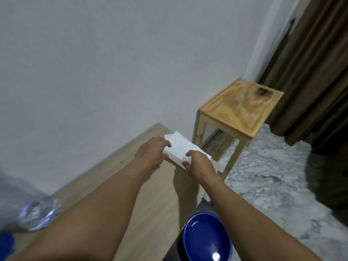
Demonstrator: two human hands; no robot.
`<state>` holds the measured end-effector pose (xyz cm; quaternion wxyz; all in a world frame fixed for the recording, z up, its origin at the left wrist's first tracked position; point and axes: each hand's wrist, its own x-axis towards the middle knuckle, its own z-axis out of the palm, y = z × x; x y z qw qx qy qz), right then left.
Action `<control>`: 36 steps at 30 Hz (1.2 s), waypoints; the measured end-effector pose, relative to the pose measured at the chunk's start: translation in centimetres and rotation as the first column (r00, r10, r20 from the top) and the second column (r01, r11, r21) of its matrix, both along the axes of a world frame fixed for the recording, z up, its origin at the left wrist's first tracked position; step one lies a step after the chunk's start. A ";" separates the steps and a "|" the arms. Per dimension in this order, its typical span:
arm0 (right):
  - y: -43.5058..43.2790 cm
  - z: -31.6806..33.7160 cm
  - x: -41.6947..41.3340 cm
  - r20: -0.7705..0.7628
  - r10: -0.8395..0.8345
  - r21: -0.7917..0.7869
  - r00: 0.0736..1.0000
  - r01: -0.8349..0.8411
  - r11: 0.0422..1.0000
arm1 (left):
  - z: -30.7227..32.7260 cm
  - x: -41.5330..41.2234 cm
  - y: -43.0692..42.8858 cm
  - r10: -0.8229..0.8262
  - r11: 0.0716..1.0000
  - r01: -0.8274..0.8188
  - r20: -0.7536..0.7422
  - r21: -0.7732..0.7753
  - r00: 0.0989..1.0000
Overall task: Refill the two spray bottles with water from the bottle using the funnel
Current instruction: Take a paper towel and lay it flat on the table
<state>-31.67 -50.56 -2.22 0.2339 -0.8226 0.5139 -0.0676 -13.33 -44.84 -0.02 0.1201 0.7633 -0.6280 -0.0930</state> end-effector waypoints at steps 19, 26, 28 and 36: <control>-3.5 3.7 -0.6 0.127 -0.006 -0.208 0.992 0.032 0.978 | 0.9 -0.7 -5.7 0.023 0.993 -0.017 0.044 -0.120 0.999; -4.8 6.5 -0.6 0.201 -0.042 -0.221 0.979 0.087 0.971 | 4.3 -0.1 -6.2 0.071 0.974 -0.080 -0.051 -0.213 0.996; -4.9 7.3 -0.6 0.233 -0.045 -0.224 0.971 0.098 0.970 | 5.1 0.0 -6.1 0.092 0.972 -0.104 -0.068 -0.209 0.993; -4.9 10.9 -0.7 0.389 -0.049 -0.242 0.920 0.153 0.958 | 9.1 -0.1 -5.1 0.139 0.937 -0.190 -0.188 -0.293 0.972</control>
